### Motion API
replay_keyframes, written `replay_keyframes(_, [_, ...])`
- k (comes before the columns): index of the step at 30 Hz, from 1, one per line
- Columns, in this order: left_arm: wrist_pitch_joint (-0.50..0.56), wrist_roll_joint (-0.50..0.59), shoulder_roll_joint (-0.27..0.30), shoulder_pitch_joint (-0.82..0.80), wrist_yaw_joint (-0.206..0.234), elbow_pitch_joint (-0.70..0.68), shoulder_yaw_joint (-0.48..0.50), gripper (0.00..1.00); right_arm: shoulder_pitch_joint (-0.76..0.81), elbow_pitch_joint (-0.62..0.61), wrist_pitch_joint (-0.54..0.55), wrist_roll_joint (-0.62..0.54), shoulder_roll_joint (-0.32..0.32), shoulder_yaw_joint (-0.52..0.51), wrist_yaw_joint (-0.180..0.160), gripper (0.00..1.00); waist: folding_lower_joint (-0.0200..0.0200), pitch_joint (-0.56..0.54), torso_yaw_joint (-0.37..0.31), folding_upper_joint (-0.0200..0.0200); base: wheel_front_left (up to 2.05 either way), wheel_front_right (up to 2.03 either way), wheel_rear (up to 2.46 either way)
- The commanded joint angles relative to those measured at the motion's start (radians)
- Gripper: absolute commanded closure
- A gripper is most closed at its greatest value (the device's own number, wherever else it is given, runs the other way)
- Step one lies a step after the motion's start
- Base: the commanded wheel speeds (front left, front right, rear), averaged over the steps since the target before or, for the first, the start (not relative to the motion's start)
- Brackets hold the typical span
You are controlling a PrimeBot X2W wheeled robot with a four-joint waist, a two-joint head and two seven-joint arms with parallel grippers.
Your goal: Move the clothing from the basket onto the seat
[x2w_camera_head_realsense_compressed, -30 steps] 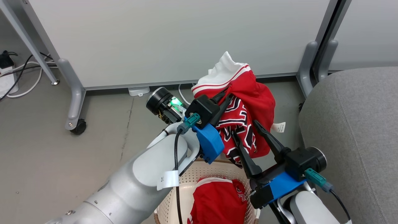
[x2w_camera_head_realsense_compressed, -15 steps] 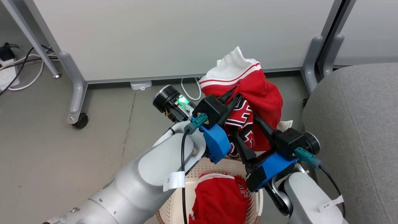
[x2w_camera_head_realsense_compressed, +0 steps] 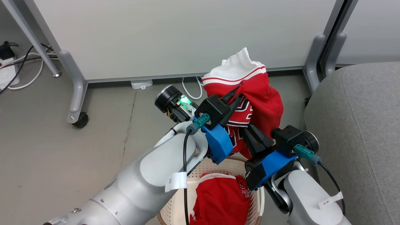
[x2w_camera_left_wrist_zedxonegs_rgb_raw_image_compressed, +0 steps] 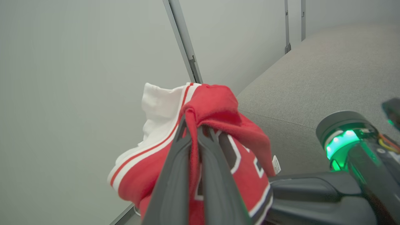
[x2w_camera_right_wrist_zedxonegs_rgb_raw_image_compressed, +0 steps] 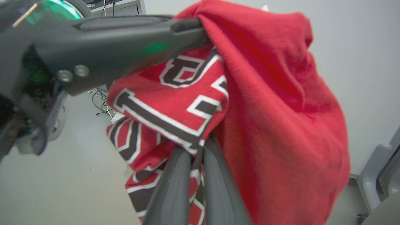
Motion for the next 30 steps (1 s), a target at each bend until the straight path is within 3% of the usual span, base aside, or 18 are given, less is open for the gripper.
replay_keyframes(1, [-0.005, -0.003, -0.001, -0.015, 0.0, 0.001, 0.002, 1.0, -0.002, 0.003, -0.003, 0.003, -0.004, 0.001, 0.0, 1.0, -0.0001, 0.0, 0.0, 0.0, 0.0, 0.0, 0.0])
replay_keyframes(10, [-0.005, -0.001, -0.002, -0.016, -0.001, 0.005, 0.004, 1.0, 0.001, -0.005, -0.003, 0.001, -0.004, 0.001, 0.0, 1.0, -0.0001, 0.003, -0.004, 0.0, 0.0, 0.0, 0.0])
replay_keyframes(11, [-0.005, 0.0, -0.002, -0.017, 0.001, 0.003, 0.006, 0.93, 0.001, -0.005, -0.003, 0.0, -0.004, 0.001, 0.0, 1.0, -0.0001, 0.004, -0.004, 0.0, 0.0, 0.0, 0.0])
replay_keyframes(12, [-0.005, 0.001, -0.002, -0.016, 0.005, 0.0, 0.01, 0.25, 0.001, -0.006, -0.003, 0.0, -0.004, 0.001, 0.0, 1.0, -0.0001, 0.004, -0.004, 0.0, 0.0, 0.0, 0.0])
replay_keyframes(13, [-0.005, 0.002, -0.002, -0.016, 0.007, -0.002, 0.012, 0.0, 0.002, -0.006, -0.003, -0.001, -0.004, 0.001, 0.0, 1.0, -0.0001, 0.005, -0.004, 0.0, 0.0, 0.0, 0.0])
replay_keyframes(30, [-0.005, 0.025, 0.002, -0.002, 0.007, -0.009, 0.03, 0.0, 0.008, -0.007, -0.004, -0.01, -0.004, -0.006, 0.0, 1.0, -0.0001, 0.014, -0.011, 0.0, 0.0, 0.0, 0.0])
